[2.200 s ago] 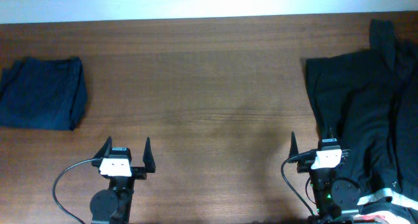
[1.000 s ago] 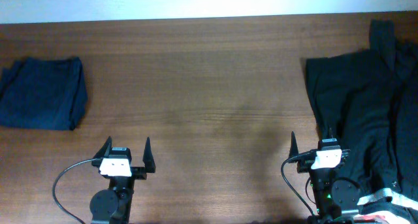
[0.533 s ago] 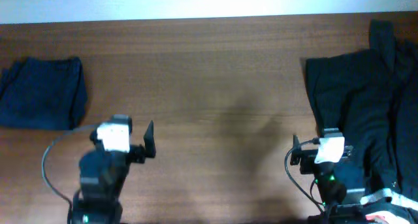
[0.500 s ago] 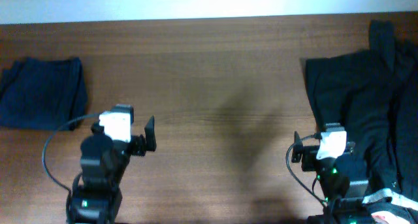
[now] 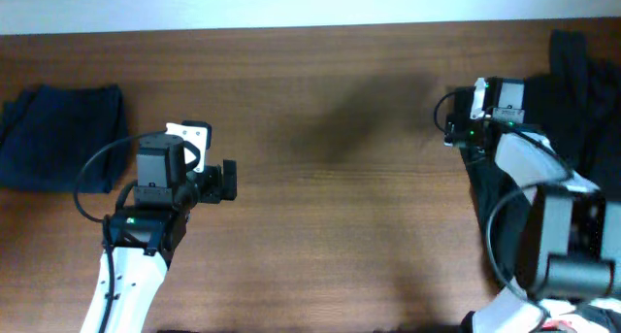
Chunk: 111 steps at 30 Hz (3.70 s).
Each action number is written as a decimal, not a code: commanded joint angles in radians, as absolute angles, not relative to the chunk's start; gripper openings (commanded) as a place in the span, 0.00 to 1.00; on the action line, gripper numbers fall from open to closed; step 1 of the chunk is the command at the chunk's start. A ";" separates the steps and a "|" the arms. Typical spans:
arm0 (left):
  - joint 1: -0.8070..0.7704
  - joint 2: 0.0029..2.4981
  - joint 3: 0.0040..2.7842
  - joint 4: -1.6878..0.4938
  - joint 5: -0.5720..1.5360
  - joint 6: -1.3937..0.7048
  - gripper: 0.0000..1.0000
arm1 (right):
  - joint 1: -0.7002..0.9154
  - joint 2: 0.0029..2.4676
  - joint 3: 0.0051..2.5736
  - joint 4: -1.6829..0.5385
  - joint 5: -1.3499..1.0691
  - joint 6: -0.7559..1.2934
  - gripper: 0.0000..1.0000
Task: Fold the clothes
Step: 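Reach the right gripper into the black pile and grasp the black shorts, then drag the black shorts left to the table center with the right gripper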
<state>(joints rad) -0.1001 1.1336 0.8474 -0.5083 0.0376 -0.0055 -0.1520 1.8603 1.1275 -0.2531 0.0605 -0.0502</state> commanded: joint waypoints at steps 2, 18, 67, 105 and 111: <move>-0.096 1.129 0.865 -0.505 0.046 -0.015 0.99 | -0.152 1.995 1.134 -0.121 0.108 -0.043 0.70; -0.096 1.129 0.865 -0.479 0.046 -0.015 0.99 | 0.314 1.791 1.389 -0.155 -0.005 0.132 0.99; -0.346 1.744 0.909 -0.541 0.326 -0.086 0.00 | -0.020 1.562 1.166 -1.140 0.012 0.398 0.99; 0.347 1.794 1.033 -1.111 0.042 -0.321 0.00 | -0.183 1.884 1.165 -0.771 -0.356 0.014 0.59; 0.347 1.794 1.033 -1.101 0.041 -0.321 0.01 | -0.357 2.059 1.195 -0.802 0.196 0.325 0.47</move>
